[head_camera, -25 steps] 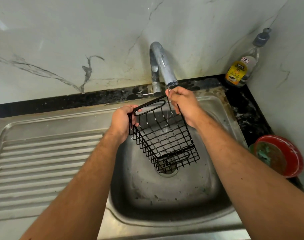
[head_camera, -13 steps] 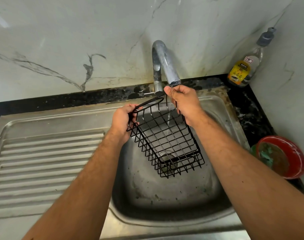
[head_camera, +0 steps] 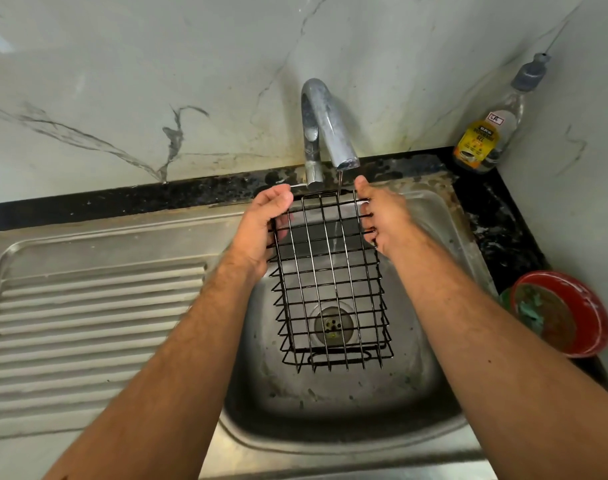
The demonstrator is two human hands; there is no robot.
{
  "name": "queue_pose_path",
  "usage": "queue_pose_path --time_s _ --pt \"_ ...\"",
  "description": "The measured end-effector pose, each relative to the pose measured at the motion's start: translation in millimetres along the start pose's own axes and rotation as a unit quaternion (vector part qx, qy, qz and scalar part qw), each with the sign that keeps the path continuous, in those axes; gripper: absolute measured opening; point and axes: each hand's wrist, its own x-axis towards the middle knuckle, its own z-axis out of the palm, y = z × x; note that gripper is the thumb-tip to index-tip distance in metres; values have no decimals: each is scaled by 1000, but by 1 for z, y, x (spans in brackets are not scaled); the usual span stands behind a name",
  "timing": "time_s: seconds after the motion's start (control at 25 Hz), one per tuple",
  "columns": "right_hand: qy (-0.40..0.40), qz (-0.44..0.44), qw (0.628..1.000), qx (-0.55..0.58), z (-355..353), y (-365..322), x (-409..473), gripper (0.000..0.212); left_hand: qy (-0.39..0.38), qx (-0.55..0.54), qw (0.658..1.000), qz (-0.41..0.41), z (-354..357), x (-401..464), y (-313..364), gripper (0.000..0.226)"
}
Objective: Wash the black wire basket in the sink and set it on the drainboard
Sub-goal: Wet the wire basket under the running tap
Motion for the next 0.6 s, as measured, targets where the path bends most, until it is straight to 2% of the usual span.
queue_pose_path --time_s 0.08,0.2,0.32,0.44,0.6 --pt "8 26 1000 5 -1 2 2 28 -19 -2 1000 6 -1 3 1 31" --pt "14 69 997 17 -4 5 4 42 -16 12 1000 -6 0 8 1 23" --pt "-3 86 996 10 -9 8 10 40 -2 21 1000 -18 3 10 2 19" --pt "-33 50 998 12 -12 8 10 32 3 36 999 -2 4 13 3 18" --pt "-60 -25 998 15 -19 7 -1 46 -8 57 998 35 11 12 3 28"
